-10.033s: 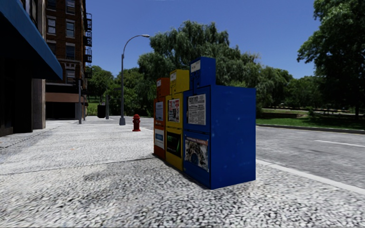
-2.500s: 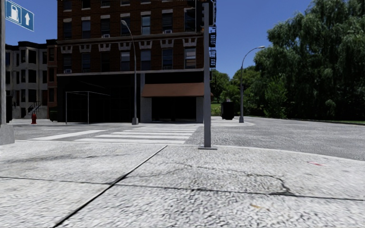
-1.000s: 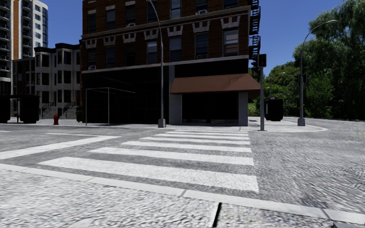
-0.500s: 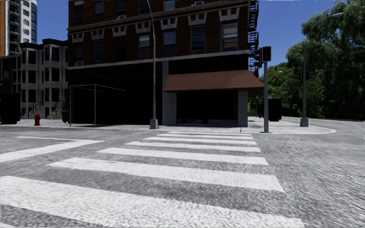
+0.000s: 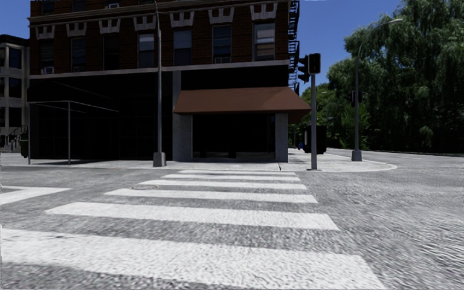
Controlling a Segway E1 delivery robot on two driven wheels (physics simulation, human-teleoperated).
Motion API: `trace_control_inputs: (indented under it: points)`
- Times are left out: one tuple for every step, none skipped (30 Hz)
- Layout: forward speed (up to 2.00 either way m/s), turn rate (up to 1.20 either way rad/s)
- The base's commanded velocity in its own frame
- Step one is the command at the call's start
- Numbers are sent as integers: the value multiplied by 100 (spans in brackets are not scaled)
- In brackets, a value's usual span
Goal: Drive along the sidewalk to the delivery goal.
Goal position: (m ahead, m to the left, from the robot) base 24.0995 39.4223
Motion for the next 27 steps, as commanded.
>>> trace_control_inputs:
  points:
    - [156, -38]
    - [155, -38]
    - [155, -38]
    - [154, -38]
    - [154, -38]
    - [154, -38]
    - [154, -38]
    - [154, -34]
    - [154, -34]
    - [154, -28]
    - [154, -26]
    - [154, -21]
    - [154, -15]
    - [154, -9]
    - [154, -9]
    - [154, -2]
    - [154, 0]
    - [154, 0]
    - [154, 0]
    - [154, 0]
    - [154, 0]
    - [154, 0]
    - [154, 0]
    - [154, 0]
    - [154, 0]
    - [154, 0]
    - [154, 0]
